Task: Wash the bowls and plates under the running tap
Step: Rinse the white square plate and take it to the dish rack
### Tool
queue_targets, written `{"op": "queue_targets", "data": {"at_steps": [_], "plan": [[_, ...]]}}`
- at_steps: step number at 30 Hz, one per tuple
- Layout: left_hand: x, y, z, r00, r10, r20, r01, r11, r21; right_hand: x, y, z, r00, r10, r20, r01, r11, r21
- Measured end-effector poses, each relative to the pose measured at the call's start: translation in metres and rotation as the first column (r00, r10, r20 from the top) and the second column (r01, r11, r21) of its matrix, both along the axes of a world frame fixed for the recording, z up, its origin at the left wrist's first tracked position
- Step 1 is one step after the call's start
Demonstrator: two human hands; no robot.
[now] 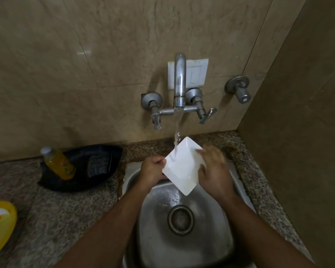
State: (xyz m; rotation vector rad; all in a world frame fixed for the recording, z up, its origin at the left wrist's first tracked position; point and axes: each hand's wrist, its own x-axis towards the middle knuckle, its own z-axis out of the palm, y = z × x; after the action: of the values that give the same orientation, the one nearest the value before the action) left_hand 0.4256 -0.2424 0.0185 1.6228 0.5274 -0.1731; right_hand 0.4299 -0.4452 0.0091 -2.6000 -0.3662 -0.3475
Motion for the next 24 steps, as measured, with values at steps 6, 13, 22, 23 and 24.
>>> {"op": "queue_targets", "data": {"at_steps": [6, 13, 22, 23, 24], "plan": [[0.009, 0.007, 0.008, 1.000, 0.019, 0.023, -0.020, 0.999, 0.031, 0.011, -0.004, -0.011, 0.803, -0.046, -0.595, 0.400, 0.781, 0.479], [-0.012, -0.008, 0.008, 0.998, 0.041, -0.048, -0.053, 0.960, -0.276, -0.024, 0.025, -0.033, 0.648, 0.074, -0.758, 0.680, 0.392, 0.619], [0.003, 0.001, 0.006, 0.995, -0.004, 0.097, -0.001, 0.999, 0.053, -0.024, 0.014, -0.017, 0.635, 0.156, -0.756, 0.646, 0.428, 0.631], [0.007, 0.002, 0.008, 0.991, -0.033, 0.127, 0.019, 0.994, 0.110, -0.022, 0.011, -0.018, 0.649, 0.139, -0.748, 0.647, 0.415, 0.639], [0.010, 0.002, 0.008, 0.988, -0.039, 0.152, 0.020, 0.992, 0.125, -0.019, 0.010, -0.018, 0.662, 0.117, -0.740, 0.643, 0.420, 0.641]]}}
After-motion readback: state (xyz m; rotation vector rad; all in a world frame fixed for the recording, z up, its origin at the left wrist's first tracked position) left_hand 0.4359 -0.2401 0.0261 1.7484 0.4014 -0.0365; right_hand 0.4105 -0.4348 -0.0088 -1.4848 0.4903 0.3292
